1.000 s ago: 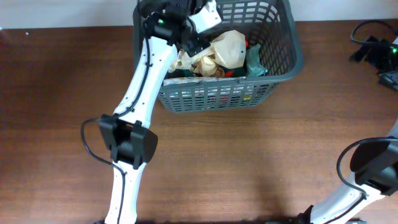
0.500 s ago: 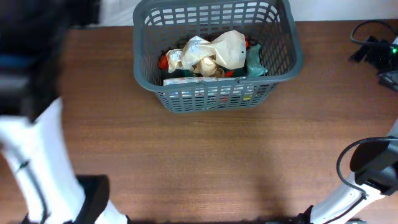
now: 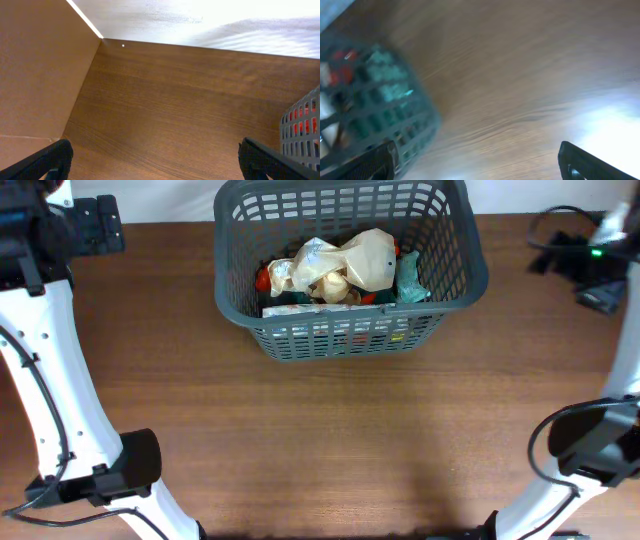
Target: Pack container
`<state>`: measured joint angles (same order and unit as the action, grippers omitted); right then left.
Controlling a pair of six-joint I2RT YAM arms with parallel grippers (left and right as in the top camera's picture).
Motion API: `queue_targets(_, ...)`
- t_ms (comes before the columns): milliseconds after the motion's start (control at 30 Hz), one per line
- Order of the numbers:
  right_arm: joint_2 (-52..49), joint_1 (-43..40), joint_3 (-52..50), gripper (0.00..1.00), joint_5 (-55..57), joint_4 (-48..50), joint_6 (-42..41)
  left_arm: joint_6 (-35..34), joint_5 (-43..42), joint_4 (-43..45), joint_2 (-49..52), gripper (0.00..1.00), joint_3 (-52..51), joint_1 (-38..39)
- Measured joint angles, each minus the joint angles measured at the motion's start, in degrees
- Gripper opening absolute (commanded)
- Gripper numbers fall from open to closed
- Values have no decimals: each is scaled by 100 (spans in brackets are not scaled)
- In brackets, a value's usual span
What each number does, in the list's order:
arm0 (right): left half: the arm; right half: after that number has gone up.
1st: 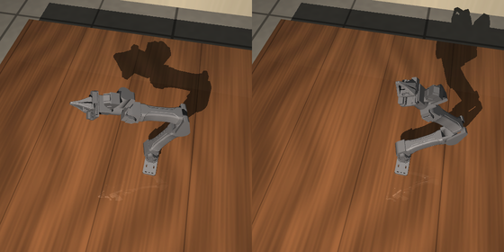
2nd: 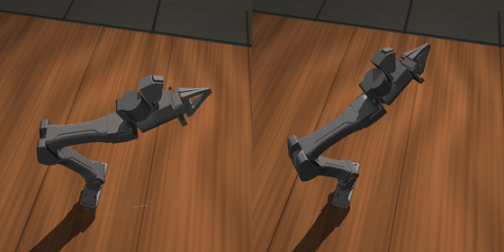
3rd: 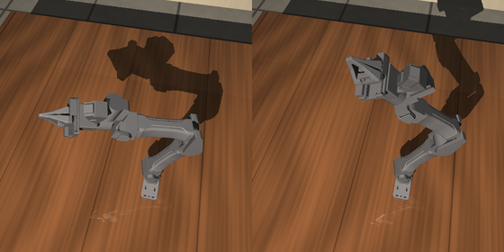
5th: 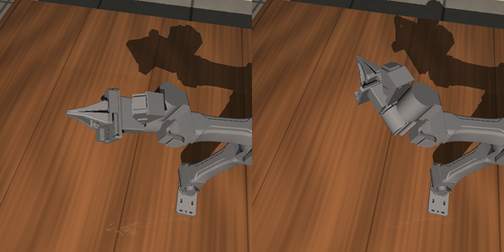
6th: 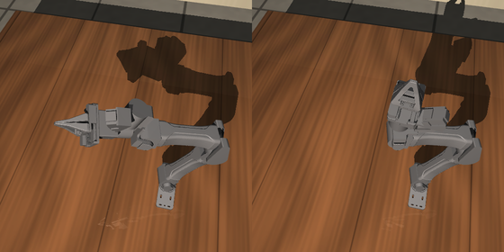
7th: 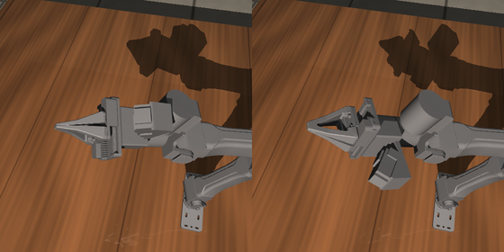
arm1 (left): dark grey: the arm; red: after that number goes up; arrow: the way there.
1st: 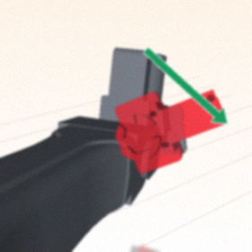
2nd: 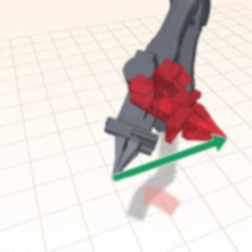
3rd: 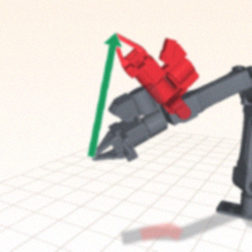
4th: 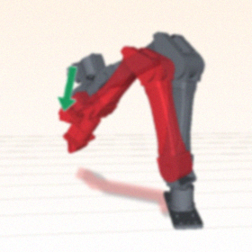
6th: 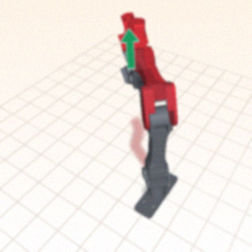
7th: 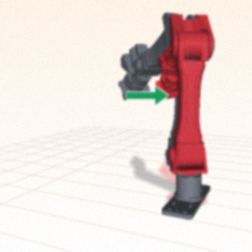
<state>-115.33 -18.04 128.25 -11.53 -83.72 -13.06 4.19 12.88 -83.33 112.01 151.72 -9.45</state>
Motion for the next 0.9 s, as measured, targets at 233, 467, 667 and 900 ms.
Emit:
queue_targets(233,951,660,-72,99,-22,-2,-2,-42,0,0,-4,99,0,0)
queue_targets(467,2802,614,-42,99,-22,-2,-4,-59,2,0,-4,99,0,0)
queue_targets(667,4210,813,-754,99,236,848,22,-59,0,-2,-4,99,0,0)
queue_targets(900,6450,898,-4059,99,1180,4629,92,-61,-2,-2,-4,99,0,0)
